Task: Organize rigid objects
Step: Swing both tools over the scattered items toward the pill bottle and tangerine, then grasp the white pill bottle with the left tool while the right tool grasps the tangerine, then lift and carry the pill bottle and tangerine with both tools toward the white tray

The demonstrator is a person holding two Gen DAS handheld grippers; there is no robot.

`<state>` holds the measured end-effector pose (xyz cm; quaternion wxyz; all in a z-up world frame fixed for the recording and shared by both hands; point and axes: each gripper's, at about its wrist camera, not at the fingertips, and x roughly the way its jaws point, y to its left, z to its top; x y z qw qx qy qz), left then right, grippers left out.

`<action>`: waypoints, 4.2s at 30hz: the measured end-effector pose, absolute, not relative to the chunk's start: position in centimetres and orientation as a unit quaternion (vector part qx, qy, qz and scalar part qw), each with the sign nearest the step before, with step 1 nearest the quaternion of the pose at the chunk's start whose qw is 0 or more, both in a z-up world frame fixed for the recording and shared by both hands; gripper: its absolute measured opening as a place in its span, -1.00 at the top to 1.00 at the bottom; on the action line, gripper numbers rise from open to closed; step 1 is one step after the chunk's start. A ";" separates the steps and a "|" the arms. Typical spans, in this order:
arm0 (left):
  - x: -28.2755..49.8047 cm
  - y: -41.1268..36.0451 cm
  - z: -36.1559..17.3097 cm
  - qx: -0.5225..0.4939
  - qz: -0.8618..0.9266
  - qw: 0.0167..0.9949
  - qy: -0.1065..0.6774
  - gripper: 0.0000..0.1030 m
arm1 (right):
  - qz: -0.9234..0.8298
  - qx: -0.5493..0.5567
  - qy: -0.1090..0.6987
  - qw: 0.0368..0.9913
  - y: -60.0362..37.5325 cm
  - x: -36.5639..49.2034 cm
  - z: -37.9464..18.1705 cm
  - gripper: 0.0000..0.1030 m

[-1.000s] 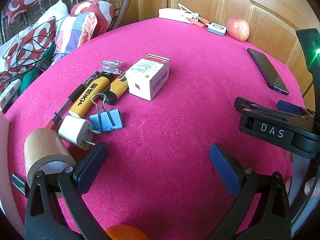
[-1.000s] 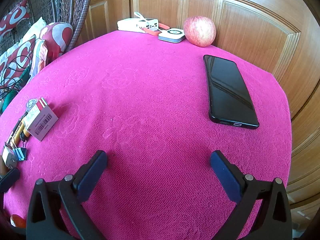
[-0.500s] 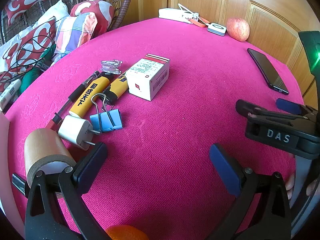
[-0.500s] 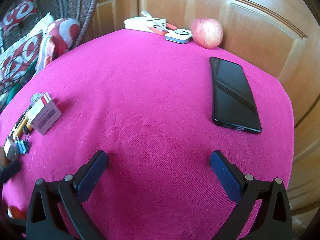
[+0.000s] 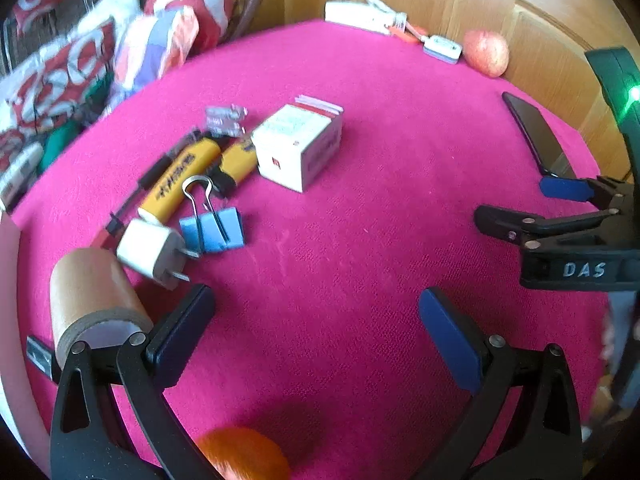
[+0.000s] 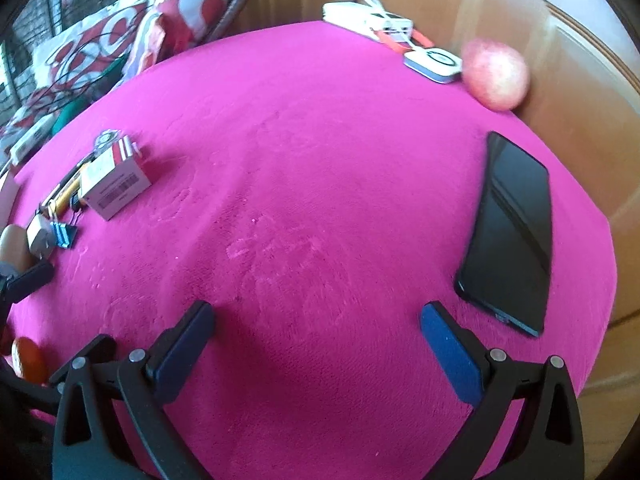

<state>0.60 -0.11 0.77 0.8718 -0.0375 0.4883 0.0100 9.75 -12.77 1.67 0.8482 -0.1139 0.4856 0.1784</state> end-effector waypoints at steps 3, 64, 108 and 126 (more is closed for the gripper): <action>-0.4 0.2 2.9 -0.094 -0.001 0.868 0.488 -0.99 | 0.201 -0.129 0.480 0.844 -12.8 9.8 1.6 -1.00; -16.7 10.6 12.3 -0.201 0.279 0.800 0.492 -0.99 | 0.451 -0.031 0.372 0.811 -5.8 3.3 20.8 -1.00; -12.6 6.2 0.7 -0.195 0.217 0.734 0.613 0.25 | 0.546 -0.347 0.486 0.588 3.1 -2.4 2.1 0.18; -20.2 9.8 16.7 -0.219 0.326 0.814 0.428 0.28 | 0.595 -0.162 0.415 0.669 -2.6 4.2 14.6 0.22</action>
